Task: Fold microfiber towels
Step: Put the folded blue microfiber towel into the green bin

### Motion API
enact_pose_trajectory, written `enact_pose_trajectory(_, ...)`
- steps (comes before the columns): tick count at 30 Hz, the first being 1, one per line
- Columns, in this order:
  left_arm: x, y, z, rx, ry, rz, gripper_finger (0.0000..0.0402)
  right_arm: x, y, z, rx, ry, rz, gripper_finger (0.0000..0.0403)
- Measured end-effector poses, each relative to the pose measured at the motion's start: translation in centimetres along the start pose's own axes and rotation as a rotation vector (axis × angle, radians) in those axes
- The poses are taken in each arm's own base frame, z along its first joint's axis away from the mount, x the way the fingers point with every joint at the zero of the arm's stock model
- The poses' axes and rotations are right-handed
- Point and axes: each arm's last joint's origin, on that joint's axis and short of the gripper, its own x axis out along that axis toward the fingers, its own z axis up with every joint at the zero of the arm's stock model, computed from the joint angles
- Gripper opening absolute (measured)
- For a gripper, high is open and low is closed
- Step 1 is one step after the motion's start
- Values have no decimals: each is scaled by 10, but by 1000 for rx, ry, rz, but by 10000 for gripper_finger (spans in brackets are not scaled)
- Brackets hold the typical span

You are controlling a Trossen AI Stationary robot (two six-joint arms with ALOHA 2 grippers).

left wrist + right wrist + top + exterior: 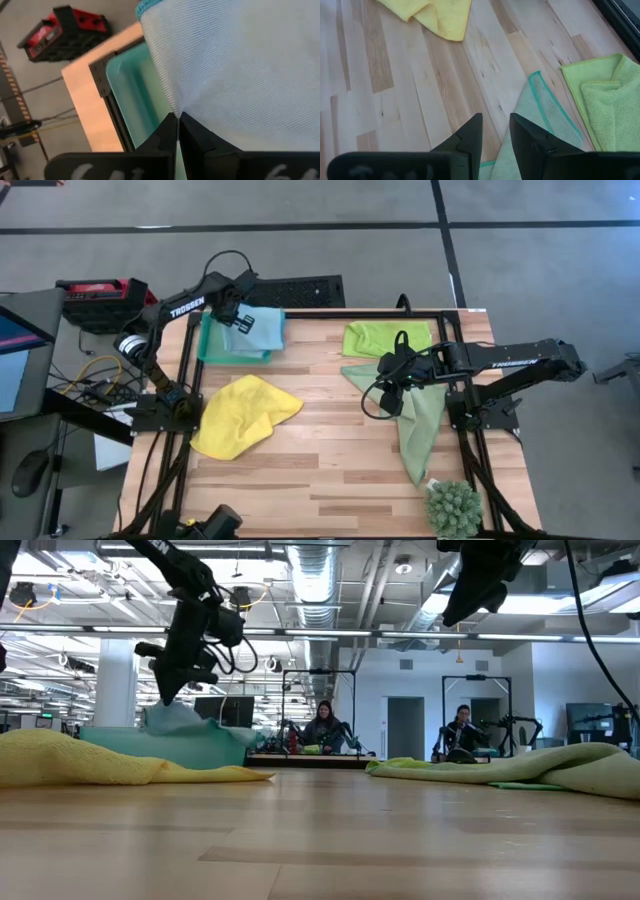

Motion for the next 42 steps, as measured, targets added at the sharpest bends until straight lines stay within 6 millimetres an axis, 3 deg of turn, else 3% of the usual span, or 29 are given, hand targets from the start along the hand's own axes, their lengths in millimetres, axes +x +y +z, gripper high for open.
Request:
enact_pose_trajectory(8, 15, -3, -3, -5, -8, 19, 0, 0, 0, 0, -16, 0, 0, 120)
enact_pose_trajectory(22, 21, 11, -5, 92, 52, 47, 0, 0, 1, -1, -17, 15, 47, 120)
enact_pose_trajectory(42, 22, 14, -7, 160, 89, 30, 2, 0, 1, -1, -23, 14, 47, 120)
